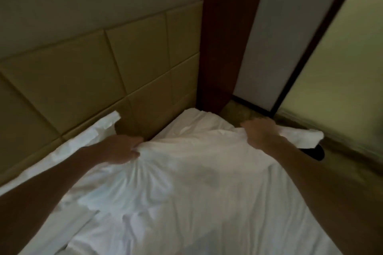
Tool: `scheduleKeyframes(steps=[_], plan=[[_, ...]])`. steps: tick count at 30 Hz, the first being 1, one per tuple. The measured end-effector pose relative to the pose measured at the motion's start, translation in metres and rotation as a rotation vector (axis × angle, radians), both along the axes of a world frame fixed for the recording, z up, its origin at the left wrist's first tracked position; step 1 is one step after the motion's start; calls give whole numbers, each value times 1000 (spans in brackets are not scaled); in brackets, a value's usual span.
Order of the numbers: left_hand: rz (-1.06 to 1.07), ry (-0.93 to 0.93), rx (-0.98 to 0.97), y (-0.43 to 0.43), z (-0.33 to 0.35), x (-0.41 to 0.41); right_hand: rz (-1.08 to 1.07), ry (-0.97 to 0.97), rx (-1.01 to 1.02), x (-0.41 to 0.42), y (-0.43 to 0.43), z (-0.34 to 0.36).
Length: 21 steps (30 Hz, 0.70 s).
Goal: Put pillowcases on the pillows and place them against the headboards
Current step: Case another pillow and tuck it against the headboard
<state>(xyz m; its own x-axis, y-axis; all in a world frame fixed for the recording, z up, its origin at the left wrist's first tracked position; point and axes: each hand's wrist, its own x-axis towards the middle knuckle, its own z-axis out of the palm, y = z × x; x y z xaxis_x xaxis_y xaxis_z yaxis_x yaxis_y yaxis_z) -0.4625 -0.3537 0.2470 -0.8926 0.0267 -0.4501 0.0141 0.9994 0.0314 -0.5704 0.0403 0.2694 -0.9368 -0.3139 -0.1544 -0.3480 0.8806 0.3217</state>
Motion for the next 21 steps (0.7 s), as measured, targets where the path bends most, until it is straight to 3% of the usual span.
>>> scheduleKeyframes(steps=[7,14,21], plan=[[-138,-61,115,-70,-5,-70,-106,180,101,-24,-76,25],[-114,-14,163,-129,2,-109,-38,241,81,-62,-127,41],[11,112,144,-127,1,-117,-36,245,12,-89,-124,30]])
